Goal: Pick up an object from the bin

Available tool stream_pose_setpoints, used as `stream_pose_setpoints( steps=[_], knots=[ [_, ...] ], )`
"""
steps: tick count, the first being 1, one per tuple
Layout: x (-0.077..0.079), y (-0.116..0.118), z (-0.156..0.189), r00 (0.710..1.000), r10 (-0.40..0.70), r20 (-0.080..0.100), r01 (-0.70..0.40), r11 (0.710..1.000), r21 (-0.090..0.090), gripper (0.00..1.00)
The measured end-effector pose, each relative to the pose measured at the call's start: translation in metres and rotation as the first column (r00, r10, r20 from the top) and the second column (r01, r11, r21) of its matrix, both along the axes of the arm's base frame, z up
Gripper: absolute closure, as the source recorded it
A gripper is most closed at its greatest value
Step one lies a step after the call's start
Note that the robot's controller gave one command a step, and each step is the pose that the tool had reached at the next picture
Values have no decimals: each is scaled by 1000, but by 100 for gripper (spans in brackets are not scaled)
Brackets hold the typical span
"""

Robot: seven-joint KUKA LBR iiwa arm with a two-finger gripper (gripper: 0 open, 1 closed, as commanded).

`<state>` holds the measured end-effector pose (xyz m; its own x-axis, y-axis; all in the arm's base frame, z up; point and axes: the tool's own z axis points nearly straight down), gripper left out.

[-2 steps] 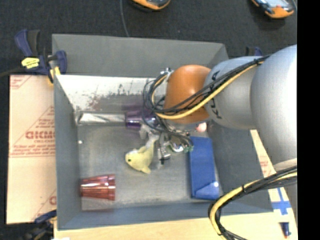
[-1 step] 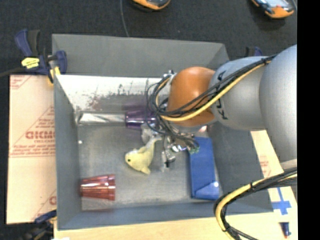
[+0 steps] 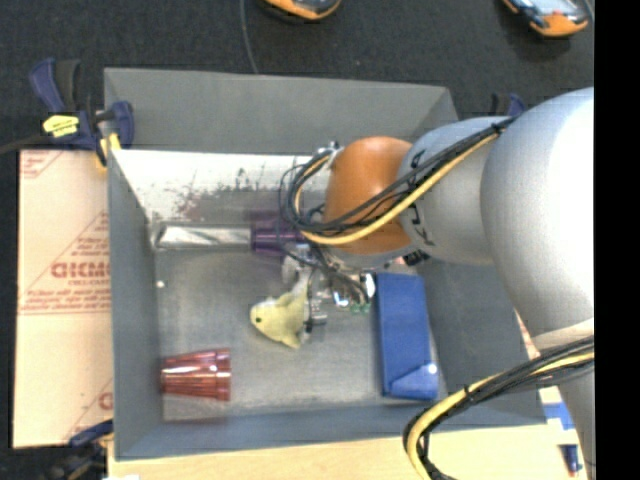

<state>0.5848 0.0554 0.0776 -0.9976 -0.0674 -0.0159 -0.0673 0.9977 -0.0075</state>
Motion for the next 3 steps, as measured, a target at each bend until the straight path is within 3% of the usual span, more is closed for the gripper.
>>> stream_pose_setpoints(
  steps=[1,2,3],
  knots=[
    [32,30,-1,995,98,3,-98,995,-2,100],
    [32,29,-1,995,99,3,-99,995,-2,100],
    [32,27,69,996,89,1,-89,996,-2,100]
  ],
)
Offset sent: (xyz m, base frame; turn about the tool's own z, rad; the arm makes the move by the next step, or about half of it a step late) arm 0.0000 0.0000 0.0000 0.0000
